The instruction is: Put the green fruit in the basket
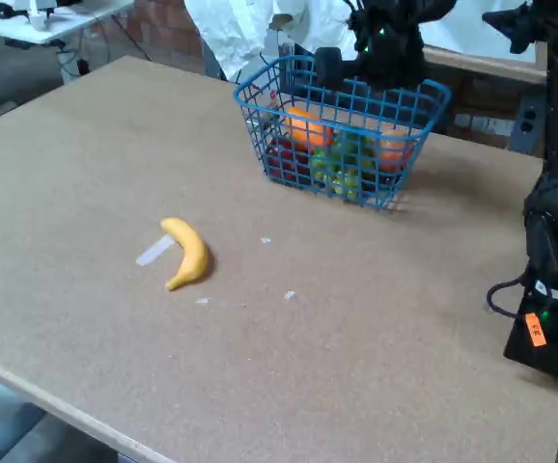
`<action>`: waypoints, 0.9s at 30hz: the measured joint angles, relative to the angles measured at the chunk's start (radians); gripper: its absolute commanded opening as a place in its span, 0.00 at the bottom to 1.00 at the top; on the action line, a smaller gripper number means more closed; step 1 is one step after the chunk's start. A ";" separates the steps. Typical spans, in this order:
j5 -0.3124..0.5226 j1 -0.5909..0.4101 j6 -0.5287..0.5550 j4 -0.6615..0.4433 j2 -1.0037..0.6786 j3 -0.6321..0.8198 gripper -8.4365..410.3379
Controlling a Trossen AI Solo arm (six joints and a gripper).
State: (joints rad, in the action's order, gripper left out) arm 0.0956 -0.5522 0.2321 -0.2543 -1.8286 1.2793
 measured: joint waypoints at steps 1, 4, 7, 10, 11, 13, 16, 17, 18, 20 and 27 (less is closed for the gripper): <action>0.000 0.000 0.000 0.000 0.007 0.000 0.95; 0.000 0.003 0.002 0.003 0.042 0.000 0.95; 0.000 0.004 0.002 0.010 0.093 0.000 0.95; 0.000 0.005 0.003 0.016 0.142 0.000 0.95; -0.001 0.005 0.004 0.014 0.158 0.000 0.95; -0.001 0.005 0.006 0.016 0.188 0.000 0.95; -0.001 0.005 0.006 0.016 0.226 0.000 0.95; -0.001 0.005 0.006 0.016 0.237 0.000 0.95; -0.001 0.005 0.006 0.016 0.246 0.000 0.95; 0.000 0.004 0.006 0.014 0.265 0.000 0.95; -0.001 0.004 0.006 0.016 0.301 0.000 0.95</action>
State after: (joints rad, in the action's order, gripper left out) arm 0.0948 -0.5480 0.2379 -0.2386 -1.5276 1.2793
